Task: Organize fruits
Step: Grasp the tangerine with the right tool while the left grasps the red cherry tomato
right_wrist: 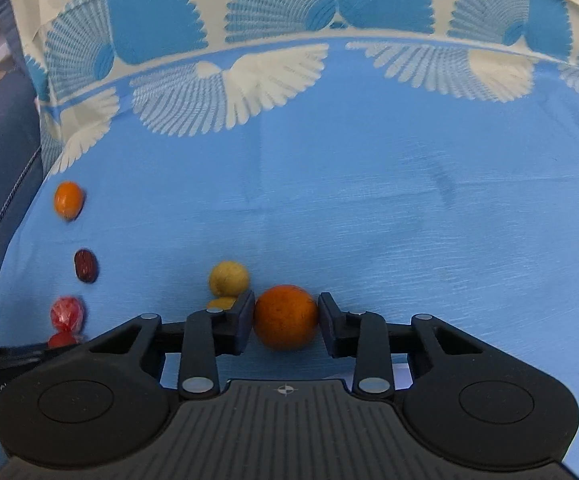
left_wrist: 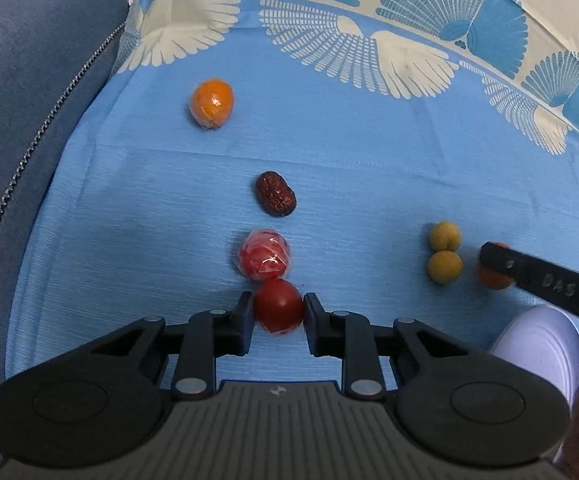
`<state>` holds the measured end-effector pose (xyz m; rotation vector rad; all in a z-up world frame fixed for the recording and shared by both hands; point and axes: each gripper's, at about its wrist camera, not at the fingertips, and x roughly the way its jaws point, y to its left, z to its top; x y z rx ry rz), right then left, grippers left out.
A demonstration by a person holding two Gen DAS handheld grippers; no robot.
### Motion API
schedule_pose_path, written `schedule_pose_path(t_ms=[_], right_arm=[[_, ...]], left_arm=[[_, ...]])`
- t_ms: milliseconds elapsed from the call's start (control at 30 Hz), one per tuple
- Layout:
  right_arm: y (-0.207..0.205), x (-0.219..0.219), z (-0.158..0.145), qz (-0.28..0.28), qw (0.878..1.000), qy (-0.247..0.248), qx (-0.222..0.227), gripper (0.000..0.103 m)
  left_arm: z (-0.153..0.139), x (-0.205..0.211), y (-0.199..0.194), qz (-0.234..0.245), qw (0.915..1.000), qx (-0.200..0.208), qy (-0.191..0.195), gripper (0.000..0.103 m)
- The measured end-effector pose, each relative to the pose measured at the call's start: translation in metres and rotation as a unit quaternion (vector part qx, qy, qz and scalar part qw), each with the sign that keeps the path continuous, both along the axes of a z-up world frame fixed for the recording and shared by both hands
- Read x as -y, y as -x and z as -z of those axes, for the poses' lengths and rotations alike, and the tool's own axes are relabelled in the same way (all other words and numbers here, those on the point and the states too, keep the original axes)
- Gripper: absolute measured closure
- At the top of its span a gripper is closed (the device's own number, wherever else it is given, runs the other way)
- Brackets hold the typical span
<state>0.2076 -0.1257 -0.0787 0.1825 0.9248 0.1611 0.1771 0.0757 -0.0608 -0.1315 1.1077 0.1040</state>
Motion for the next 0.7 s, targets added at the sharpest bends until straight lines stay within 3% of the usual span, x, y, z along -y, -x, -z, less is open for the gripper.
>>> schedule_pose_path(t_ms=[167, 400, 700], right_arm=[[0.003, 0.004, -0.01, 0.003, 1.0, -0.011, 0.02, 0.067], [0.017, 0.006, -0.025, -0.002, 0.999, -0.011, 0.048, 0.067], [0.059, 0.021, -0.073, -0.036, 0.997, -0.01, 0.074, 0.067]], left_arm=[[0.002, 0.003, 0.001, 0.008, 1.0, -0.003, 0.0, 0.075], [-0.008, 0.006, 0.01, 0.014, 0.9995, 0.025, -0.017, 0.075], [-0.04, 0.016, 0.039, 0.042, 0.9939, 0.096, -0.034, 0.075]])
